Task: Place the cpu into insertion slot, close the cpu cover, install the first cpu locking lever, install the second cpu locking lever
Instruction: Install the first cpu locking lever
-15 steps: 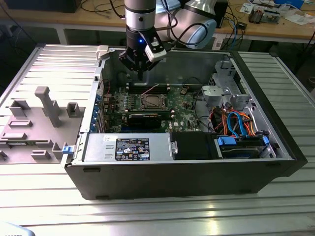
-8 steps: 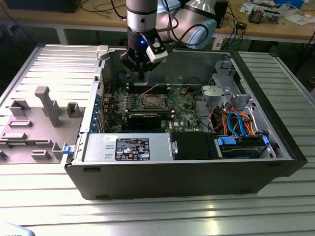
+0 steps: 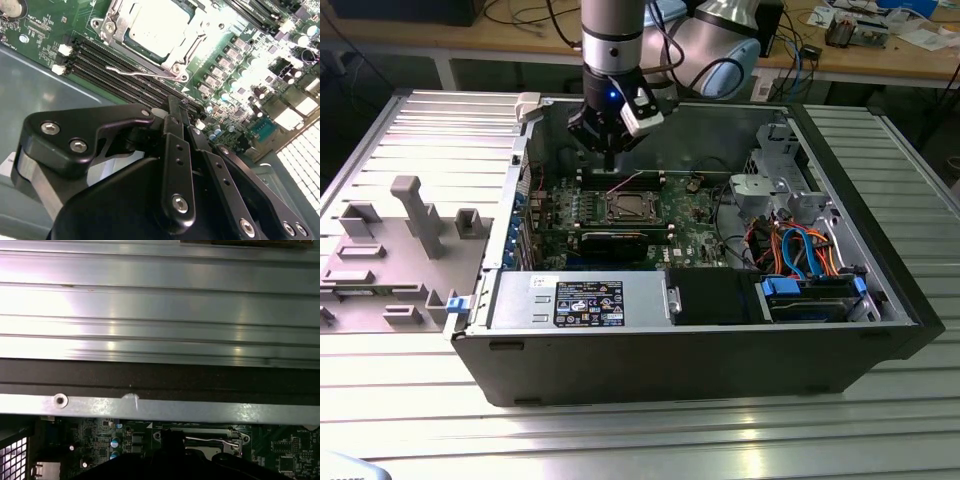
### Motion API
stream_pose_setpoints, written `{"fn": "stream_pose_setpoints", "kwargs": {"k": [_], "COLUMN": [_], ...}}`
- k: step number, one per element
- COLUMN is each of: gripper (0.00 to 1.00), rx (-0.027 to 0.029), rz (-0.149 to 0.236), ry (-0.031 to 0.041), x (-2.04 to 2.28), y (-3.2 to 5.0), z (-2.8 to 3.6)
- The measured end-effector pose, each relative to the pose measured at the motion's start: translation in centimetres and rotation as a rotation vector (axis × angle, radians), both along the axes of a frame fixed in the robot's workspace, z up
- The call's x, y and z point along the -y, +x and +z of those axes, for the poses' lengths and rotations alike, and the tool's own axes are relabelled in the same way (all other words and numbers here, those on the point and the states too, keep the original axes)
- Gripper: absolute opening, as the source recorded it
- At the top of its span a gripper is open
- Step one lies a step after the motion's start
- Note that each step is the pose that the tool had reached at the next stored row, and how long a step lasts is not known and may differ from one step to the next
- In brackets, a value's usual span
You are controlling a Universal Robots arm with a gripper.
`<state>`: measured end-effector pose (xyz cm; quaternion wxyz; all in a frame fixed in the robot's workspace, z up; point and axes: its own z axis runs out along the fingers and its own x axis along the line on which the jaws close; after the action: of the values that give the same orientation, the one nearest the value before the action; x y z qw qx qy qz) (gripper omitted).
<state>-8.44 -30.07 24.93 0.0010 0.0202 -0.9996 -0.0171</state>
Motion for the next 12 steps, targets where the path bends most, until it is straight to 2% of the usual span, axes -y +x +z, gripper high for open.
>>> {"fn": "stream_pose_setpoints", "kwargs": {"k": [12], "gripper": [0.11], "rx": [-0.0006], "rz": [0.0], "ry": [0.0001], "x": [0.0], "y": [0.06], "z": [-0.56]}}
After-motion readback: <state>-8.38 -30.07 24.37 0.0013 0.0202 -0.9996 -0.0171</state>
